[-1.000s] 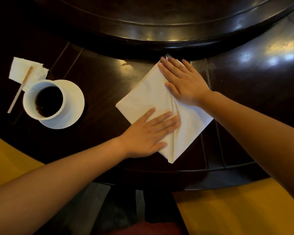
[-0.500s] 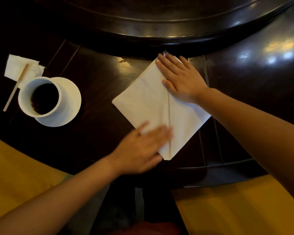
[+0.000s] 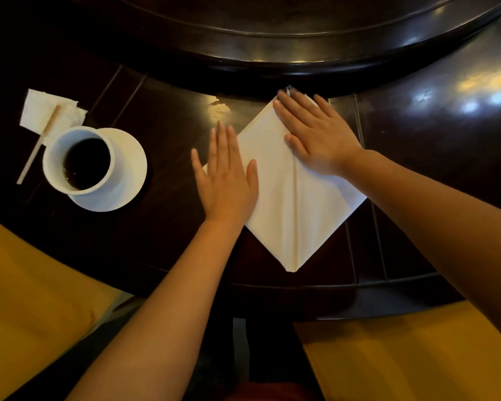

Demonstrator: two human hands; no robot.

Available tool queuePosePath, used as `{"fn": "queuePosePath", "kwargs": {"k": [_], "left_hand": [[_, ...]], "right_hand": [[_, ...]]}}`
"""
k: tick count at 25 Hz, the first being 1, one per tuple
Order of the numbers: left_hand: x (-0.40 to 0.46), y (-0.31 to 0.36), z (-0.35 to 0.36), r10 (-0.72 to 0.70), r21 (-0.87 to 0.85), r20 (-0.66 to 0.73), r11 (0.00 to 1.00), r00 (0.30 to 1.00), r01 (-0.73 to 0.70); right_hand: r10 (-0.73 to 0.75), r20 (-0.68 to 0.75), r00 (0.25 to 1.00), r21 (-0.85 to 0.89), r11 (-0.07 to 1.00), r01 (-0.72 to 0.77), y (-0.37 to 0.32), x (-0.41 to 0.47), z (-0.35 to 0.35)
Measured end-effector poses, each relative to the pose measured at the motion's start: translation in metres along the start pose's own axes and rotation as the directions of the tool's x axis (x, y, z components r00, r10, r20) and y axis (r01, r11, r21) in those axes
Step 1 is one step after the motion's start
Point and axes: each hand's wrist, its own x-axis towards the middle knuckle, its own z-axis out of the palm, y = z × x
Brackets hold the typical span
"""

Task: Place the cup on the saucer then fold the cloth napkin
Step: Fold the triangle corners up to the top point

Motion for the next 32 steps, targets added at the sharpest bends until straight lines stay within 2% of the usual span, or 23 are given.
{"fn": "queuePosePath", "kwargs": {"k": [2,12,13,15,17,20,24,28,32], "left_hand": [[-0.012,-0.011,-0.001,-0.052,-0.009,0.016,0.999,0.999,0.052],[-0.076,-0.033,-0.008,-0.008,-0.011,0.102,1.000,0.995,0.009],[-0.073,-0.031,-0.012,-0.018,-0.037,0.109,0.999,0.994,0.022],[-0.059,-0.023,-0.021,-0.006,-0.093,0.075,0.996,0.997,0.013],[-0.043,-0.015,-0.029,0.043,-0.134,0.002,0.990,0.999,-0.042],[-0.021,-0.007,-0.038,0.076,-0.108,-0.003,0.991,0.997,-0.076],[-0.006,-0.001,-0.045,0.047,-0.150,0.030,0.988,0.998,-0.043],[0.003,0.001,-0.047,0.019,-0.255,0.109,0.967,0.994,0.009],[0.008,0.001,-0.050,0.060,-0.339,0.168,0.941,0.984,0.000]], "right_hand": [[0.002,0.007,1.000,0.004,1.000,-0.002,0.000,0.000,0.000],[0.003,-0.009,1.000,0.059,0.998,-0.003,-0.036,-0.040,0.010],[0.038,-0.037,0.999,0.089,0.995,-0.035,-0.039,-0.043,0.008],[0.211,-0.121,0.970,0.186,0.965,-0.186,-0.045,-0.053,0.001],[0.414,-0.165,0.895,0.258,0.894,-0.366,-0.047,-0.068,-0.008],[0.540,-0.114,0.834,0.255,0.827,-0.501,-0.040,-0.089,-0.016],[0.552,-0.057,0.832,0.245,0.816,-0.524,-0.031,-0.090,-0.020],[0.586,0.031,0.810,0.329,0.759,-0.562,-0.029,-0.080,-0.024],[0.584,0.119,0.803,0.362,0.728,-0.583,-0.032,-0.076,-0.028]]}}
